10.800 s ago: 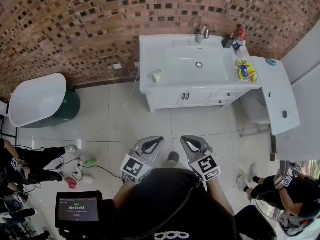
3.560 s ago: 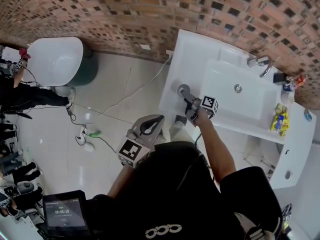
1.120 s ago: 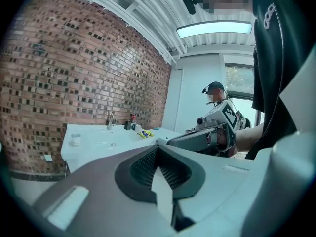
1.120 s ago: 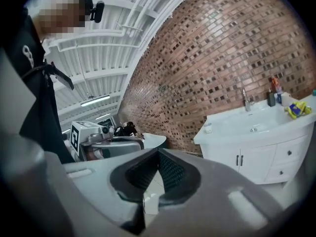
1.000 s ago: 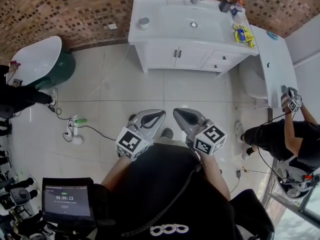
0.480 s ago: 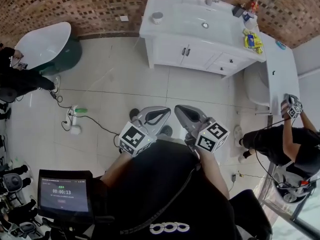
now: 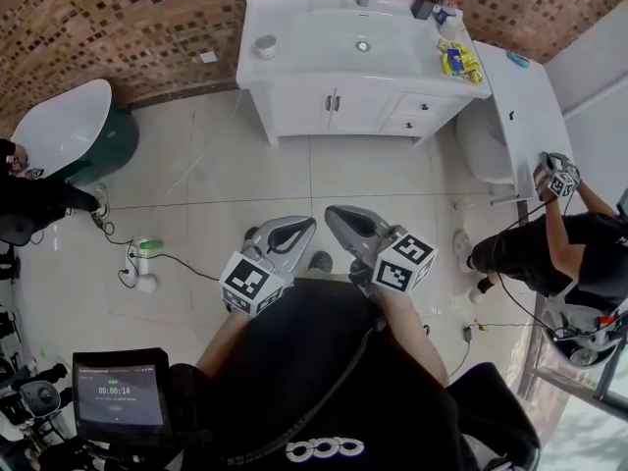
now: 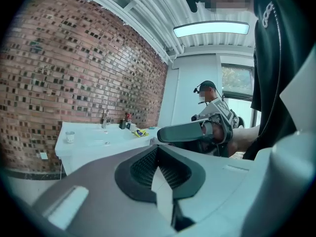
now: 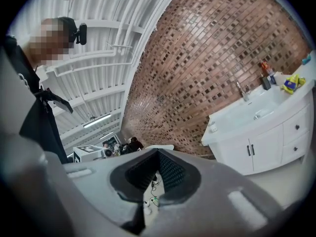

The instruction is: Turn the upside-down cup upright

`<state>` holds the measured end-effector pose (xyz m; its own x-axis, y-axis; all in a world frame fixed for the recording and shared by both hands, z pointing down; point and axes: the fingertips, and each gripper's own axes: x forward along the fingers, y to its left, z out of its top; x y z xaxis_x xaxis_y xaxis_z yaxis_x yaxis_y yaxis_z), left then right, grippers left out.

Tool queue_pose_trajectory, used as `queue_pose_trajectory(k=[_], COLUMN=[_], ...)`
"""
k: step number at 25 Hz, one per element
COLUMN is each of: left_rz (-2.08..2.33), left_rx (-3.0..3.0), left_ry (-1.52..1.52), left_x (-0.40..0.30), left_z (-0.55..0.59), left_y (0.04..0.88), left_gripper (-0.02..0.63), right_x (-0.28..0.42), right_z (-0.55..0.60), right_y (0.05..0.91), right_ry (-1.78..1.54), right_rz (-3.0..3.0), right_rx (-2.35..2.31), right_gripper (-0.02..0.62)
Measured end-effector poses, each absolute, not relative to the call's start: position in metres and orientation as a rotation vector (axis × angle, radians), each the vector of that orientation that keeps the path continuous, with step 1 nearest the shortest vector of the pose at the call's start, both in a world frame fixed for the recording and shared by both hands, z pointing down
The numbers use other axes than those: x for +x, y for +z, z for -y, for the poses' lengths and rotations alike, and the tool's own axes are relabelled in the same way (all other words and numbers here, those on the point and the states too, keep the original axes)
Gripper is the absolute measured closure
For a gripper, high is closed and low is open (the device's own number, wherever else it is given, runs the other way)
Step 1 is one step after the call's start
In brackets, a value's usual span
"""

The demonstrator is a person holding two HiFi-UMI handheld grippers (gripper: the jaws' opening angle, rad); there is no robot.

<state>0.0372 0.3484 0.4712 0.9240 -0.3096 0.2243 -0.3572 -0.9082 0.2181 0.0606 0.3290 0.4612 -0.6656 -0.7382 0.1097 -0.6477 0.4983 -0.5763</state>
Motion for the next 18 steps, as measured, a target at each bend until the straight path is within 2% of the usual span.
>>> queue_pose_trajectory(k=[18], left_rz=[0.456], left_rx=[2.851], left_ry=[0.285], left_x=[0.056], left_z=[-0.361], left_y=[0.47], left_gripper=[0.591], right_x=[0.085], right_z=[-0.339], right_y=[0.466], right_ry=[-0.908], right_rz=[-2.54], right_rx=[-1.263], right_gripper=[0.603])
